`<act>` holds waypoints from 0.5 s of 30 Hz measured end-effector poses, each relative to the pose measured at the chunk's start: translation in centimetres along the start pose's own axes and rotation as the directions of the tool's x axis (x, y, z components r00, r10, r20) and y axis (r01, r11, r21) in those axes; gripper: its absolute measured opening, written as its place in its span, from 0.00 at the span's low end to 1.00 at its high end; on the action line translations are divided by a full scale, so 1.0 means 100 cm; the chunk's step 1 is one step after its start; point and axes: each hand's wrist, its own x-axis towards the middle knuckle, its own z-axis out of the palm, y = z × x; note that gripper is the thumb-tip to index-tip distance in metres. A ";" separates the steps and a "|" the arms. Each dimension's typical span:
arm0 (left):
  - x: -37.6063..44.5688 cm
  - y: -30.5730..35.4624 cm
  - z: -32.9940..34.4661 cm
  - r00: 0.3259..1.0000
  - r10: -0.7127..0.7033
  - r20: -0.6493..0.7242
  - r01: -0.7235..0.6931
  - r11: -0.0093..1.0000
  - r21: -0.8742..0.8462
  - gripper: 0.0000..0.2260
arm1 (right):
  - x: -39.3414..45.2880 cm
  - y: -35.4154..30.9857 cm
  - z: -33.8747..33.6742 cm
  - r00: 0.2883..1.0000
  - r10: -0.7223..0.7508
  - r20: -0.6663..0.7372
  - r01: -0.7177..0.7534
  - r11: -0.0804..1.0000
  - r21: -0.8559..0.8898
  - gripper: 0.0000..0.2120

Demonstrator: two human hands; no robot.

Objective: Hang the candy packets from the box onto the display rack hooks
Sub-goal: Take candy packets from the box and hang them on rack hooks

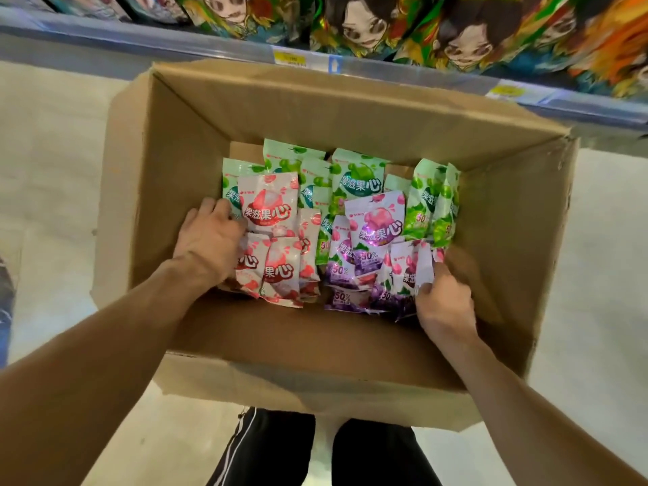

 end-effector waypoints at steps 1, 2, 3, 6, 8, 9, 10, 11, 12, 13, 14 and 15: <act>-0.004 -0.003 -0.001 1.000 0.016 0.008 -0.016 1.000 -0.007 0.19 | -0.004 0.002 -0.002 1.000 -0.008 -0.005 0.008 1.000 -0.014 0.17; -0.009 -0.005 -0.003 0.999 0.038 0.017 -0.038 0.999 -0.022 0.18 | -0.007 0.004 -0.004 1.000 -0.014 -0.011 0.013 1.000 -0.026 0.13; -0.014 -0.007 -0.005 0.998 0.060 0.024 -0.058 0.997 -0.054 0.17 | -0.012 0.005 -0.008 1.000 -0.016 -0.019 0.015 0.999 -0.032 0.10; -0.030 -0.011 -0.016 0.997 0.070 0.042 -0.059 0.975 -0.216 0.09 | -0.025 0.003 -0.020 0.999 -0.015 -0.047 0.015 1.000 -0.002 0.10; -0.041 -0.013 -0.026 0.996 0.062 0.069 -0.036 0.943 -0.330 0.07 | -0.039 -0.002 -0.032 0.995 -0.079 -0.064 0.083 0.995 0.055 0.10; -0.047 -0.014 -0.031 0.996 0.060 0.069 -0.027 0.914 -0.404 0.08 | -0.047 -0.004 -0.039 0.991 -0.118 -0.070 0.125 0.986 0.108 0.08; -0.054 -0.013 -0.039 0.996 0.062 0.065 -0.022 0.869 -0.494 0.10 | -0.055 -0.007 -0.047 0.985 -0.155 -0.074 0.165 0.971 0.171 0.06; -0.061 -0.012 -0.048 0.996 0.071 0.060 -0.022 0.805 -0.593 0.12 | -0.066 -0.012 -0.057 0.981 -0.177 -0.074 0.190 0.952 0.239 0.04; -0.070 -0.010 -0.059 0.995 0.088 0.044 -0.034 0.728 -0.684 0.12 | -0.076 -0.017 -0.068 0.979 -0.191 -0.078 0.206 0.931 0.302 0.03; -0.079 -0.008 -0.072 0.994 0.108 0.024 -0.053 0.652 -0.756 0.10 | -0.086 -0.023 -0.079 0.977 -0.195 -0.082 0.211 0.908 0.363 0.04; -0.090 -0.006 -0.087 0.992 0.127 0.007 -0.070 0.592 -0.803 0.09 | -0.097 -0.030 -0.092 0.975 -0.199 -0.094 0.221 0.876 0.428 0.06; -0.102 -0.005 -0.104 0.990 0.140 -0.006 -0.082 0.544 -0.835 0.08 | -0.109 -0.038 -0.104 0.972 -0.206 -0.110 0.234 0.831 0.504 0.07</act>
